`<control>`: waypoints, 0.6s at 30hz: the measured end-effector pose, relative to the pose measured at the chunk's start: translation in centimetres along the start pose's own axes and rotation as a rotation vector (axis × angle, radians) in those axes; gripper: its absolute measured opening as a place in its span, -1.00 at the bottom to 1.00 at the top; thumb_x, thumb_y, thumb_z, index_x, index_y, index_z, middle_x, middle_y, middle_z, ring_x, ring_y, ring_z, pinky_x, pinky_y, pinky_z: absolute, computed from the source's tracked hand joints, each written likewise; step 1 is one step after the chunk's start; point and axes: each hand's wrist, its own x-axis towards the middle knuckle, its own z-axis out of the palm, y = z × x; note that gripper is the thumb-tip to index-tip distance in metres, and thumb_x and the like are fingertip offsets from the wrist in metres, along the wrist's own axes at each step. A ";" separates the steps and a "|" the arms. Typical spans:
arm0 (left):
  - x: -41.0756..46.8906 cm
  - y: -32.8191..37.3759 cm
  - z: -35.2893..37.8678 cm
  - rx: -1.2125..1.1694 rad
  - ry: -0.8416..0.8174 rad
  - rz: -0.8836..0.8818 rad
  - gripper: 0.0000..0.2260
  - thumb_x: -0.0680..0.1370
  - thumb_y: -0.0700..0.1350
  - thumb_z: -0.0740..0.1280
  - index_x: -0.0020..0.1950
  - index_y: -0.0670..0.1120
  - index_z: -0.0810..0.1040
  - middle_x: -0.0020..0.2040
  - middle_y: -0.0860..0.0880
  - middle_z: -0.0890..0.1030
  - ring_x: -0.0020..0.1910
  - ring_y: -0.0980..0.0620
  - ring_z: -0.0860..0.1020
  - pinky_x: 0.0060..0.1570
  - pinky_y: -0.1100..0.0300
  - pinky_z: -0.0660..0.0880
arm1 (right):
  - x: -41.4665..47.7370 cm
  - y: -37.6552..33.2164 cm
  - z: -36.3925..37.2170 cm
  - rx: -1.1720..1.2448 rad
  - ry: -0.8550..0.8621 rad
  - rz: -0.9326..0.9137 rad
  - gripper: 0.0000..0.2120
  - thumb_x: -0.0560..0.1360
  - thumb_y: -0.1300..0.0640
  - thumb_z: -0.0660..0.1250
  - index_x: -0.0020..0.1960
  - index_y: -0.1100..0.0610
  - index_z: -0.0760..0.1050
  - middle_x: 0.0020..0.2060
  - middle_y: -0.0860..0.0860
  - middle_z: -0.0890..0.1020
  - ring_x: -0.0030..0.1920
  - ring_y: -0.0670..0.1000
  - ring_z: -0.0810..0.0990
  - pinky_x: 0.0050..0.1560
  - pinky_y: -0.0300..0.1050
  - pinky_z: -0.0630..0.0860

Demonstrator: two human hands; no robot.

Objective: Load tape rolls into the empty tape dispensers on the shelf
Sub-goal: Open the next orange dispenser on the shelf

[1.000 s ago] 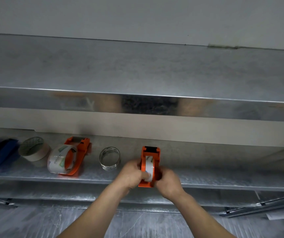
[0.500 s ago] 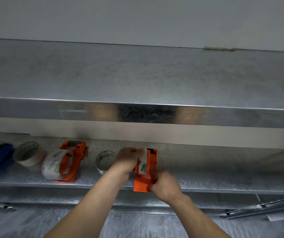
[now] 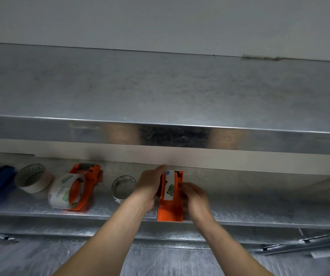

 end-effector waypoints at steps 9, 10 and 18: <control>-0.5 -0.4 -0.5 -0.112 -0.094 0.033 -0.84 0.43 -0.42 0.20 -0.16 -0.25 0.54 -0.22 -0.23 0.63 -0.20 -0.18 0.63 -0.20 0.01 0.56 | -0.7 -2.6 0.8 0.160 -0.110 -0.123 -0.62 0.28 -0.02 0.43 0.09 -0.17 0.51 -0.03 -0.13 0.69 0.00 -0.06 0.67 -0.03 -0.07 0.62; -0.5 -0.4 -0.6 -0.117 -0.107 0.038 -0.82 0.42 -0.43 0.18 -0.18 -0.25 0.54 -0.23 -0.23 0.62 -0.20 -0.18 0.62 -0.21 0.02 0.55 | -0.7 -2.6 0.9 0.173 -0.119 -0.123 -0.60 0.26 0.01 0.45 0.08 -0.19 0.50 -0.06 -0.14 0.70 0.00 -0.04 0.67 -0.01 -0.01 0.64; -0.6 -0.6 -0.8 -0.174 -0.154 0.006 -0.75 0.36 -0.41 0.10 -0.07 -0.30 0.51 -0.10 -0.28 0.55 -0.16 -0.22 0.56 -0.29 0.04 0.55 | 0.0 -2.2 1.1 0.296 -0.174 -0.004 -0.40 0.11 0.06 0.49 0.15 -0.19 0.56 -0.02 0.02 0.73 0.06 0.20 0.67 0.01 0.21 0.60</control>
